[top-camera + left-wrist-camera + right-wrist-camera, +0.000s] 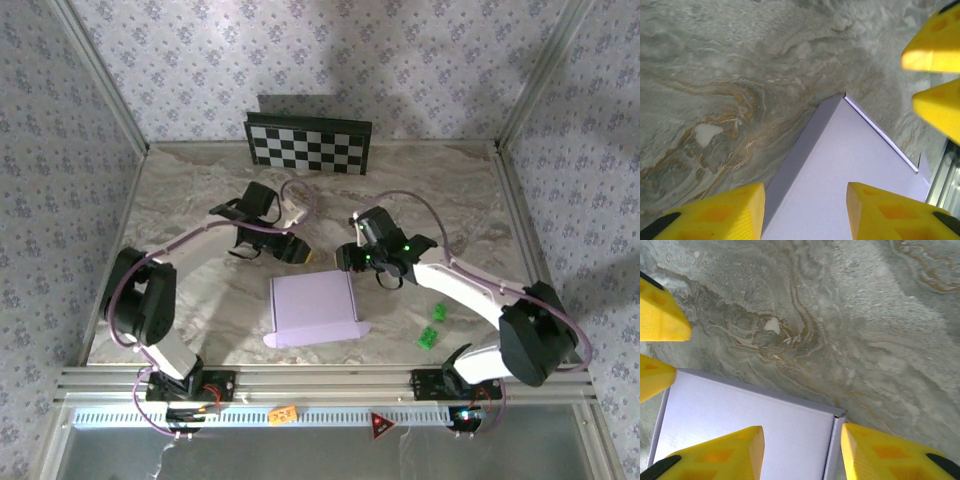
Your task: Fold the paper box
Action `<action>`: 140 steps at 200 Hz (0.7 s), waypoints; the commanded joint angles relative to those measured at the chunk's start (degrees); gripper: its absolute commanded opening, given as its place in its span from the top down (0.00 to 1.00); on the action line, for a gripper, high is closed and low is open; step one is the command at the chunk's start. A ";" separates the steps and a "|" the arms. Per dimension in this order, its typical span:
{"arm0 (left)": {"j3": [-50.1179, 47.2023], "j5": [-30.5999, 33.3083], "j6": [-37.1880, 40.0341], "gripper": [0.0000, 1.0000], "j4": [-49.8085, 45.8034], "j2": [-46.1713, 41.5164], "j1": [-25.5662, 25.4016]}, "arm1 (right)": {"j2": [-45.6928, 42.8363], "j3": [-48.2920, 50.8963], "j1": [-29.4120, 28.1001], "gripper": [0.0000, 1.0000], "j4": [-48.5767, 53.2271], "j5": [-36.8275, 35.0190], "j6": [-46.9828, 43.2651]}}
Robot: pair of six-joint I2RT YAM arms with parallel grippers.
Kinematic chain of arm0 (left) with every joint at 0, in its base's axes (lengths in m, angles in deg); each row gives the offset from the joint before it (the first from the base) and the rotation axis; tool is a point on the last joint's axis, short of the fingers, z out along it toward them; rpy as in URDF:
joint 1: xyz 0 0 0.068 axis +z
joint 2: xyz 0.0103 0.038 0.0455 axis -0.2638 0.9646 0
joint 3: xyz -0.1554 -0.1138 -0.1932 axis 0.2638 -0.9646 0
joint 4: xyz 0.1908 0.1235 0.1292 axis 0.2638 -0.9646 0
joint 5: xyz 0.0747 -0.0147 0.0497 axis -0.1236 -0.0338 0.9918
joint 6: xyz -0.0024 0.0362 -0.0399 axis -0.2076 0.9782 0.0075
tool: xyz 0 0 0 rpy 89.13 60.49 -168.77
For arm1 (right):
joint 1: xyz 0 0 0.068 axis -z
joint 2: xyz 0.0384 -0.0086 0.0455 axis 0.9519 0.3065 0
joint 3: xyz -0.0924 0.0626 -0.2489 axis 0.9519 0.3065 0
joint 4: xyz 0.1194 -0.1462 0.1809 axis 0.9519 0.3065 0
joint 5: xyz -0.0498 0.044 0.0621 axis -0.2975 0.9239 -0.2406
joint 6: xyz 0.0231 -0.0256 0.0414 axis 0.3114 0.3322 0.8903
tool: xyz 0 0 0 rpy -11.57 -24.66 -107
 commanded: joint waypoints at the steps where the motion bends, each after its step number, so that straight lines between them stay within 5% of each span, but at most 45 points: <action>1: 5.17 -1.20 8.36 0.52 -6.64 4.14 -2.10 | -3.26 2.18 1.80 0.53 -0.09 -0.45 -1.13; 140: 9.37 2.96 13.94 0.61 -14.14 12.75 -3.49 | -6.43 5.37 5.56 0.53 -1.32 1.25 -0.07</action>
